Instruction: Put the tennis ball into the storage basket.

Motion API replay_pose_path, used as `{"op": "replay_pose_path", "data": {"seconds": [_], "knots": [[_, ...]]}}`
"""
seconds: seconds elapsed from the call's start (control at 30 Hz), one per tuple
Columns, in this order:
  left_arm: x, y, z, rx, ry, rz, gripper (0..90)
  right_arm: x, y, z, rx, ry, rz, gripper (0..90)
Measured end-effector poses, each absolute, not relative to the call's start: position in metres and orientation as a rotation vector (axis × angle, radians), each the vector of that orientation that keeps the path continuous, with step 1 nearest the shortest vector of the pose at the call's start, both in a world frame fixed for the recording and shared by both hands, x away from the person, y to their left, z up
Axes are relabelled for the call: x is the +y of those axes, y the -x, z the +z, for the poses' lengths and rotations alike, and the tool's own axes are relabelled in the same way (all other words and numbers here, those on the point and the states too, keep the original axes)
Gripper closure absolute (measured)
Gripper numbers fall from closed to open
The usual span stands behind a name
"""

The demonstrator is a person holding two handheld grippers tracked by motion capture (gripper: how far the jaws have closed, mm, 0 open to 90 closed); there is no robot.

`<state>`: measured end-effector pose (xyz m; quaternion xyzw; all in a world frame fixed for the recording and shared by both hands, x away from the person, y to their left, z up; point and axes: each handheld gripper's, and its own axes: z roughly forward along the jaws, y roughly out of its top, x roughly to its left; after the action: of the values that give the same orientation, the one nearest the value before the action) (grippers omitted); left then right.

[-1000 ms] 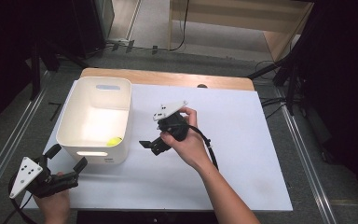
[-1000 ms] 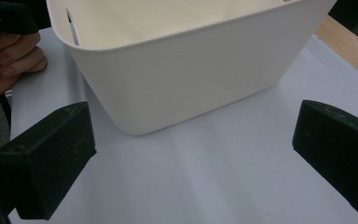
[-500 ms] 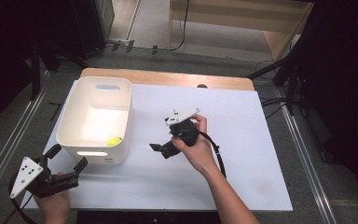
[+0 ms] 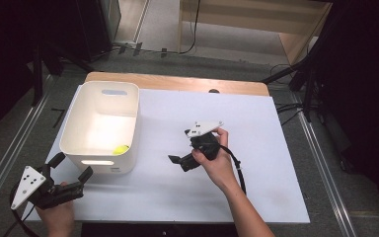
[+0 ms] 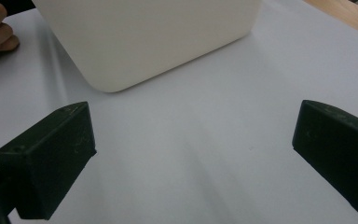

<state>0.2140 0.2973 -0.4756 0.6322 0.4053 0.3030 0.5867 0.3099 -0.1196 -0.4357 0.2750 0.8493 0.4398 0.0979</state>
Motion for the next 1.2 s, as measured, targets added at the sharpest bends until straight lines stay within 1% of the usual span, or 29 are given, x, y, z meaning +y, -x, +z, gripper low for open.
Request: {"op": "replay_pose_path", "data": {"seconds": [0.73, 1.2], "knots": [[0.297, -0.214, -0.476, 0.945, -1.473, 0.702, 0.0, -0.143, -0.302, -0.459, 2.485, -0.900, 1.324, 0.0], [0.297, -0.214, -0.476, 0.945, -1.476, 0.702, 0.0, -0.167, -0.294, -0.470, 2.443, -0.958, 1.337, 0.0]]}}
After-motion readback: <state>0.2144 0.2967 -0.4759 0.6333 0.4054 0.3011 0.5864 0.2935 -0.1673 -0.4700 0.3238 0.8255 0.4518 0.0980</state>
